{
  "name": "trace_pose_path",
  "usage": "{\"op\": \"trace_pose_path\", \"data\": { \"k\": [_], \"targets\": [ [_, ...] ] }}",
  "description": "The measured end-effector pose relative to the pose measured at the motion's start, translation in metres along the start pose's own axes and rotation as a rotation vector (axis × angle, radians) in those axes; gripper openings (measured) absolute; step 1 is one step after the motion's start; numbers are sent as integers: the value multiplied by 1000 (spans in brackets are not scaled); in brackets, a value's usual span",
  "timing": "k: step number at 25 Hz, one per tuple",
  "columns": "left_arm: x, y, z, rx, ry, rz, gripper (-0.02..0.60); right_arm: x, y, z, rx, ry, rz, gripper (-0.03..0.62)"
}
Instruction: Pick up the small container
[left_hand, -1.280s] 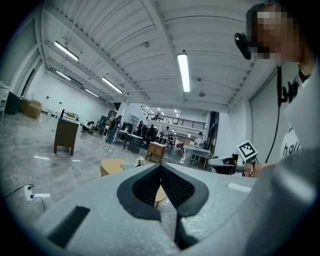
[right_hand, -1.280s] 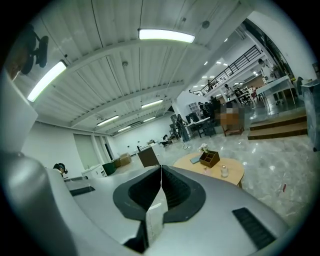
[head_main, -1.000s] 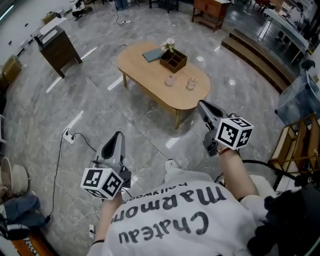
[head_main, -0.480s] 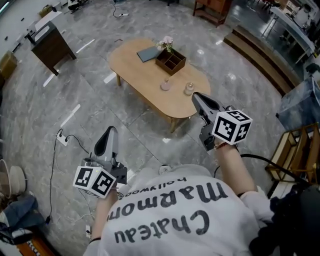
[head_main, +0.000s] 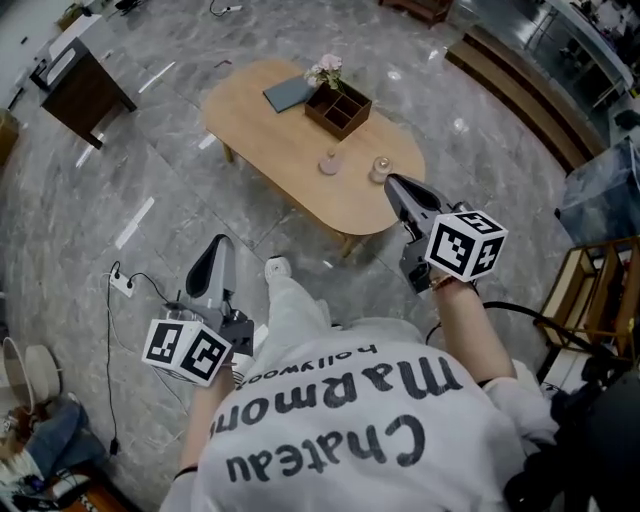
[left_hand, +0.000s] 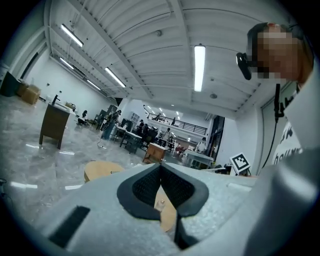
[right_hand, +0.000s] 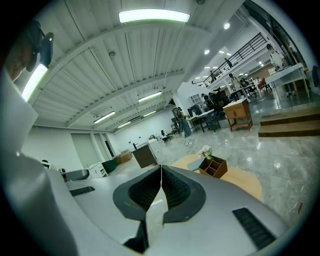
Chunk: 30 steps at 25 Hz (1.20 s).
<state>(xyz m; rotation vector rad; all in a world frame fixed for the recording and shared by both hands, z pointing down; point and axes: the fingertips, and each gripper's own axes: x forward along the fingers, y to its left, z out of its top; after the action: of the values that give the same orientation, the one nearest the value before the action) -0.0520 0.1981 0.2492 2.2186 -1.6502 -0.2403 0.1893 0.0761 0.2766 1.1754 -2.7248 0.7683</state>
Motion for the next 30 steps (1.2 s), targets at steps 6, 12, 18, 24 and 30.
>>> {"op": "trace_pose_path", "data": {
  "k": [6, 12, 18, 24, 30],
  "targets": [
    [63, 45, 17, 15, 28, -79, 14, 53, -22, 18, 18, -14, -71, 14],
    [129, 89, 53, 28, 56, -168, 14, 106, -31, 45, 40, -40, -144, 14],
    [185, 131, 83, 36, 93, -232, 14, 158, -41, 74, 63, -78, -199, 14],
    [231, 164, 96, 56, 139, -306, 14, 202, -54, 92, 97, -140, -254, 15],
    [274, 181, 84, 58, 180, -372, 14, 223, -68, 74, 133, -138, -267, 15]
  ]
}}
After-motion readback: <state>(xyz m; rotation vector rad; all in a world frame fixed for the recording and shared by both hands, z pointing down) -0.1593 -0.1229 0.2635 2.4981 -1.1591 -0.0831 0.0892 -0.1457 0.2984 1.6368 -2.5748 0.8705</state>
